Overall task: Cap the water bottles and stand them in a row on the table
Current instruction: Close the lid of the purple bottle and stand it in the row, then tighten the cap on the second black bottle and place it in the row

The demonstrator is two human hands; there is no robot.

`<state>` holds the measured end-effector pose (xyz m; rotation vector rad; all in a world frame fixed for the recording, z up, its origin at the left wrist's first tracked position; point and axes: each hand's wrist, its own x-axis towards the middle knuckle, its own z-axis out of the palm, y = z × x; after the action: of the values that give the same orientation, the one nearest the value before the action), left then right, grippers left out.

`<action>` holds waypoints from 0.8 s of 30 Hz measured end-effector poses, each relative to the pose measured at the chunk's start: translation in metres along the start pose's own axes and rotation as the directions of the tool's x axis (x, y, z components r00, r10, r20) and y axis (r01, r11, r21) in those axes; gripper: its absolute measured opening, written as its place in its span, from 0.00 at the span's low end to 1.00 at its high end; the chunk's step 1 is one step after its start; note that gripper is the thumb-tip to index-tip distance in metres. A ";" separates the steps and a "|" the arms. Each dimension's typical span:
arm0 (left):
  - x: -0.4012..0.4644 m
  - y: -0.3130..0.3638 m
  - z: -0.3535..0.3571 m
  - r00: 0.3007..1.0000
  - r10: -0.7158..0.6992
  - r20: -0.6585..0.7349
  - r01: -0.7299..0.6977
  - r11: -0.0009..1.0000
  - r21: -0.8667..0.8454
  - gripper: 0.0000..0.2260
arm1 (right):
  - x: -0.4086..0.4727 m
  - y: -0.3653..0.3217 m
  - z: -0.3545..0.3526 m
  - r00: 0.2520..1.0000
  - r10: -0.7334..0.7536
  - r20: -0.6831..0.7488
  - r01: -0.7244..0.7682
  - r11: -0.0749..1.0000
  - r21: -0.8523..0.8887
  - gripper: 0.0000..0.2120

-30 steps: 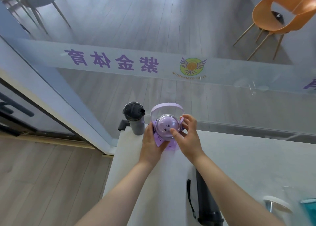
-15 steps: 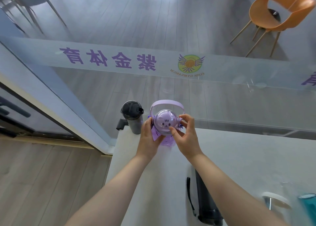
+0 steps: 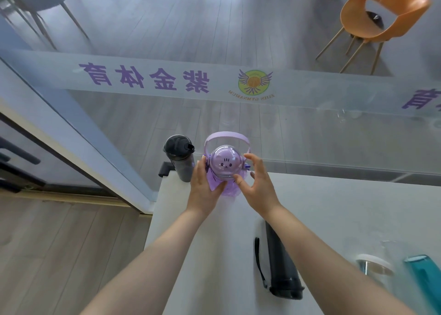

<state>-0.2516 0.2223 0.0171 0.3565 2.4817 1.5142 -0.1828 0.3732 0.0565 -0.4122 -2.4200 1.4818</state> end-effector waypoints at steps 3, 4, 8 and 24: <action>-0.016 0.003 0.000 1.000 -0.001 -0.014 0.002 0.998 0.064 0.41 | -0.015 0.004 -0.014 1.000 -0.018 0.004 0.018 0.997 -0.073 0.24; -0.023 0.003 0.000 1.000 -0.013 -0.013 0.014 0.997 0.082 0.40 | -0.022 0.006 -0.020 1.000 -0.022 0.011 0.023 0.995 -0.097 0.24; -0.055 0.001 0.001 0.997 -0.073 -0.004 0.072 0.989 0.130 0.37 | -0.060 0.021 -0.049 0.997 0.025 0.067 -0.012 0.983 -0.184 0.23; -0.221 0.016 0.105 0.830 -0.395 0.393 0.452 0.890 -0.060 0.18 | -0.232 0.074 -0.107 0.844 0.437 0.310 -0.429 0.898 -0.100 0.27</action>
<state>-0.0092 0.2482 -0.0040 0.0435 1.9667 1.2937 0.0783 0.4053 0.0183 -0.8295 -2.7322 1.8261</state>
